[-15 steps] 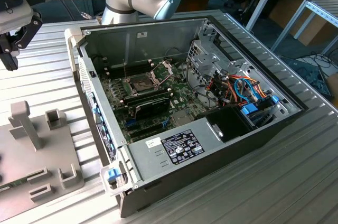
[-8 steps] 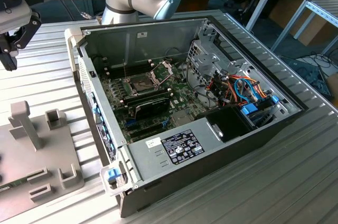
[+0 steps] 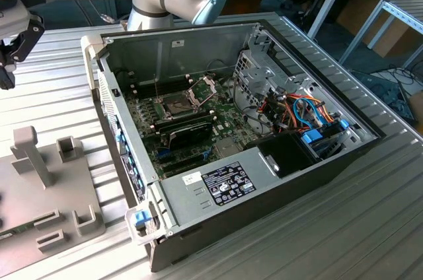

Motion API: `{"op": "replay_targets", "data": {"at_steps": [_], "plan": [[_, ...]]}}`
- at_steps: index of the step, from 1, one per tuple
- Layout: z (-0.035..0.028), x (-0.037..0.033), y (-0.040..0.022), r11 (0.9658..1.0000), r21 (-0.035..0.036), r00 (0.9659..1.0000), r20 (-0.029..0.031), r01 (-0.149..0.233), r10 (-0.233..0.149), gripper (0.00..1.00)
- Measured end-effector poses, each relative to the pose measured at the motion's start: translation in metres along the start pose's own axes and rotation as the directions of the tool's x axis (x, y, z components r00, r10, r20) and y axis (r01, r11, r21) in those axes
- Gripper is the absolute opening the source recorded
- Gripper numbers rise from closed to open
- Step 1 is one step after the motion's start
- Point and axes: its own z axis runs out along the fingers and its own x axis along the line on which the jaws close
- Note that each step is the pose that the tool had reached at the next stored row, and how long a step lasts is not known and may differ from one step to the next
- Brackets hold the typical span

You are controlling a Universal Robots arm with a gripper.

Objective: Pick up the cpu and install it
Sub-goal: 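Reach for the cpu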

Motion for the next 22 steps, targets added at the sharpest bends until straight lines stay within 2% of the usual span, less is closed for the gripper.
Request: {"op": "replay_targets", "data": {"at_steps": [8,15,22], "plan": [[-0.0003,0.0096,-0.0007,1.0000,0.0001,1.0000,-0.0001,0.000,0.000,0.11],[-0.0006,0.0227,-0.0017,1.0000,0.0000,1.0000,0.0000,0.000,0.000,0.11],[-0.0009,0.0329,-0.0024,1.0000,0.0000,1.0000,0.0000,0.000,0.000,0.11]]}}
